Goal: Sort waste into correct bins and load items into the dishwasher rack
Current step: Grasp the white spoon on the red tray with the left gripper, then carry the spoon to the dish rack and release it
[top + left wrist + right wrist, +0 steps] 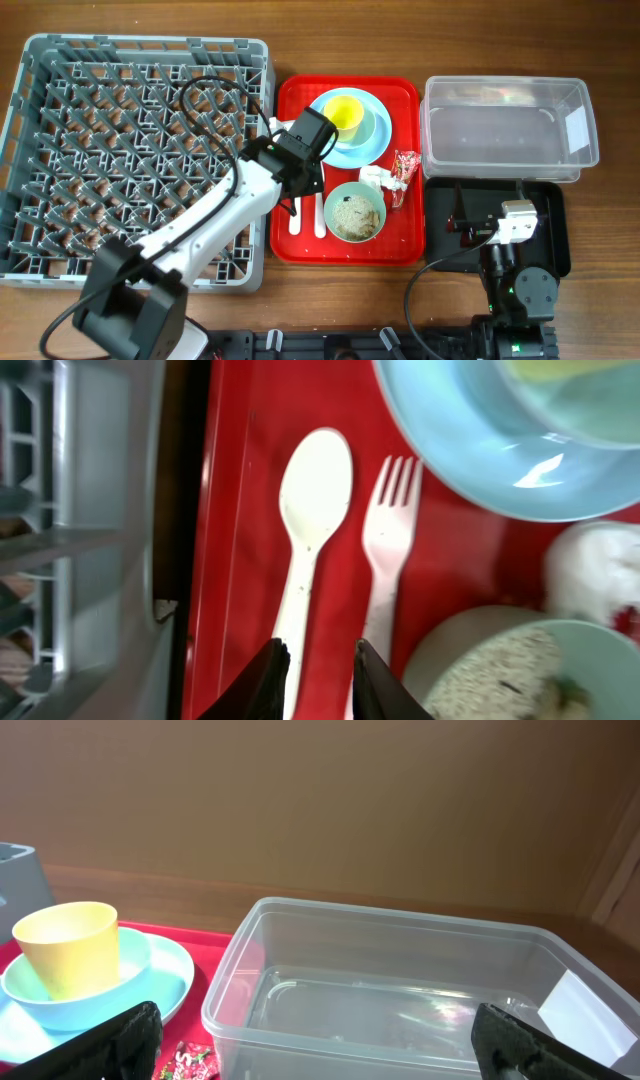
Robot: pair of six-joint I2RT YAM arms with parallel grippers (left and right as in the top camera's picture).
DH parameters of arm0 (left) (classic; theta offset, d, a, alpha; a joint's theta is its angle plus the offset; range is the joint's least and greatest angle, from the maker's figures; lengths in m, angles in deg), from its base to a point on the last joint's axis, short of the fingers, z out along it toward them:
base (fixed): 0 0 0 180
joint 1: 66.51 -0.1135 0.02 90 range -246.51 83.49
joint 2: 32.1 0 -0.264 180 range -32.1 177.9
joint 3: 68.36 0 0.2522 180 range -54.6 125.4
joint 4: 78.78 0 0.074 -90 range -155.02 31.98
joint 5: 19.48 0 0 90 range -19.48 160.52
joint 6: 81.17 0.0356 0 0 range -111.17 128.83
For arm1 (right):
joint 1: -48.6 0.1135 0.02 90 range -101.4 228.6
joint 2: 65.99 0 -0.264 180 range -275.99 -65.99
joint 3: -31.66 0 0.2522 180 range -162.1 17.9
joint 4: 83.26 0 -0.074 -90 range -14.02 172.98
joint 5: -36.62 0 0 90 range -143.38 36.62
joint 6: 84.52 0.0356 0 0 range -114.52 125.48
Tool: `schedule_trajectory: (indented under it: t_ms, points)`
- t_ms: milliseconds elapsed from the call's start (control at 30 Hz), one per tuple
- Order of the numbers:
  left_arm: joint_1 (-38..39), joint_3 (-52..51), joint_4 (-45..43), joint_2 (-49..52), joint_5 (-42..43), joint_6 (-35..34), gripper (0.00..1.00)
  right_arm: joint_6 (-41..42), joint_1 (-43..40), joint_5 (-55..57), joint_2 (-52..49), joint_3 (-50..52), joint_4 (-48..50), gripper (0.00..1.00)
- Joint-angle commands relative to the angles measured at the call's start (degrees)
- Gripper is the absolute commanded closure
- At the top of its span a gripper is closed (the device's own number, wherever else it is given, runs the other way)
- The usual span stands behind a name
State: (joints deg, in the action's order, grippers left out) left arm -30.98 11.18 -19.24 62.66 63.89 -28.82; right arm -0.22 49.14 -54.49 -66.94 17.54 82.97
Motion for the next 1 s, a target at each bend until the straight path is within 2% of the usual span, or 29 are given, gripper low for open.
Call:
schedule_trajectory:
  t_ms: [0, 500, 733, 867, 967]
  points:
    - [0.4, -1.7, -1.4, 3.9, -1.6, -0.1, 0.78, -0.3, -0.3, -0.5, -0.1, 0.1, 0.2, 0.00]
    - [0.7, -1.7, -6.5, 14.8, -1.8, -0.1, 0.74, -0.3, -0.3, -0.5, -0.1, 0.1, 0.2, 0.00]
    - [0.7, -1.0, -7.9, 14.8, -1.8, 0.8, 0.96, -0.3, -0.3, -0.5, -0.1, 0.1, 0.2, 0.00]
    - [0.7, 3.0, -5.2, 11.4, -1.8, 5.7, 0.96, -0.3, -0.3, -0.5, -0.1, 0.1, 0.2, 0.00]
    - [0.7, 7.3, -0.5, 7.2, -1.9, 6.0, 0.96, -0.3, -0.3, -0.5, -0.1, 0.1, 0.2, 0.00]
